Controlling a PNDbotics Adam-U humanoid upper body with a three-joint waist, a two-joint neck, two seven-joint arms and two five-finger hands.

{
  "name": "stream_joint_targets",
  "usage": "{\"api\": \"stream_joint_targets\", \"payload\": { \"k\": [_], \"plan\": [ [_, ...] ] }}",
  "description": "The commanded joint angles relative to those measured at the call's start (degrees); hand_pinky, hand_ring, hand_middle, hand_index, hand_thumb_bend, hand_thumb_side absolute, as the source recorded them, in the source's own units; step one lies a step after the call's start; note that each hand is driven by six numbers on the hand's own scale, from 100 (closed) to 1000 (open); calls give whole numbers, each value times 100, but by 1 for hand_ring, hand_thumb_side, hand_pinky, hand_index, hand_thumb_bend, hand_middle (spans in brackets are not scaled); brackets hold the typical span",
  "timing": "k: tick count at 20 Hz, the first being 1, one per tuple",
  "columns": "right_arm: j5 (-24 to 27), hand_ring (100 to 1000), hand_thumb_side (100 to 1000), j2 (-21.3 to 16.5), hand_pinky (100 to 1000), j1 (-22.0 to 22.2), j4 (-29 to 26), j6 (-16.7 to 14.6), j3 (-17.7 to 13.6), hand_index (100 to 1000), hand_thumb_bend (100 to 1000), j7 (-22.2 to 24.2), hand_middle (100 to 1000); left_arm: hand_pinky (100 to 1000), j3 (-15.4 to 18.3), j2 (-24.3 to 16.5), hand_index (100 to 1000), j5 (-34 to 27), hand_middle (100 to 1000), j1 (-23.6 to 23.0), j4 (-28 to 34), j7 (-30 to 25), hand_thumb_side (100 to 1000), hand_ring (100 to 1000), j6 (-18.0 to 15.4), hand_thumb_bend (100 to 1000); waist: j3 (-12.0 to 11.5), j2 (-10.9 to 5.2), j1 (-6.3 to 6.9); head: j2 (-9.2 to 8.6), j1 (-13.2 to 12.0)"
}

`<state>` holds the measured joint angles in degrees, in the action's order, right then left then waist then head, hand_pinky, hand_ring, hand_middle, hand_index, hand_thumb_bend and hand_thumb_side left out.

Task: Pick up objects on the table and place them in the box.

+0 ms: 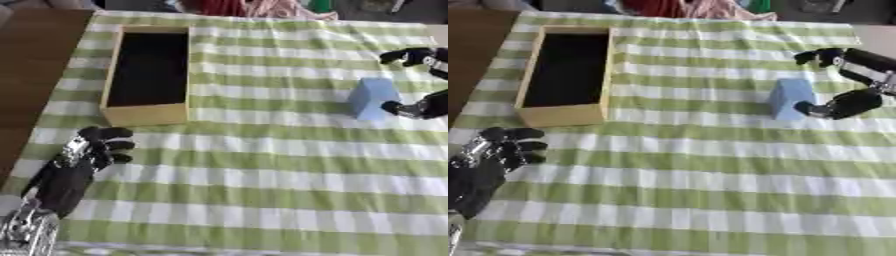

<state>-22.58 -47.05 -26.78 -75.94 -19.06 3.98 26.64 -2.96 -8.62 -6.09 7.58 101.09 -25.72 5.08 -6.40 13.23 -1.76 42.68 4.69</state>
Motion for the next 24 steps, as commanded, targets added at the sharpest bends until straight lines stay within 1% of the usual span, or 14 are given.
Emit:
{"api": "stream_joint_targets", "payload": {
  "k": [1, 10, 15, 17, 19, 22, 24],
  "plan": [
    [-58, 1000, 400, -112, 911, -114, 94, -25, -27, 1000, 371, 28, 884, 756, -15, -106, 817, 10, 792, 51, 79, -29, 983, 808, -7, 100, -6, -70, -1, -30, 22],
    [-127, 1000, 406, -1, 905, -183, 401, -93, -17, 1000, 364, 93, 871, 755, -15, -98, 817, 12, 794, 52, 78, -48, 985, 810, 0, 100, -13, -70, -4, -24, 37],
    [-156, 1000, 397, 47, 900, -205, 515, -145, -22, 986, 346, 106, 844, 754, -15, -95, 818, 17, 795, 52, 79, -55, 986, 812, 2, 100, -17, -66, -3, -20, 46],
    [-164, 1000, 389, 59, 894, -209, 532, -160, -24, 971, 336, 90, 813, 754, -15, -92, 818, 18, 795, 53, 79, -57, 988, 812, 4, 100, -16, -63, -6, -19, 46],
    [-176, 1000, 380, 67, 889, -211, 532, -173, -30, 963, 326, 53, 803, 754, -17, -89, 818, 21, 795, 53, 77, -60, 989, 813, 9, 100, -13, -60, -8, -16, 45],
    [-221, 1000, 335, 73, 875, -213, 519, -189, -40, 927, 295, -41, 753, 753, -15, -88, 818, 25, 796, 54, 77, -60, 990, 814, 13, 100, -7, -57, -12, -13, 46],
    [-249, 1000, 302, 76, 858, -212, 505, -206, -52, 894, 270, -125, 698, 753, -15, -87, 818, 26, 797, 54, 77, -62, 990, 814, 15, 100, -6, -56, -13, -9, 46]
  ]
}}
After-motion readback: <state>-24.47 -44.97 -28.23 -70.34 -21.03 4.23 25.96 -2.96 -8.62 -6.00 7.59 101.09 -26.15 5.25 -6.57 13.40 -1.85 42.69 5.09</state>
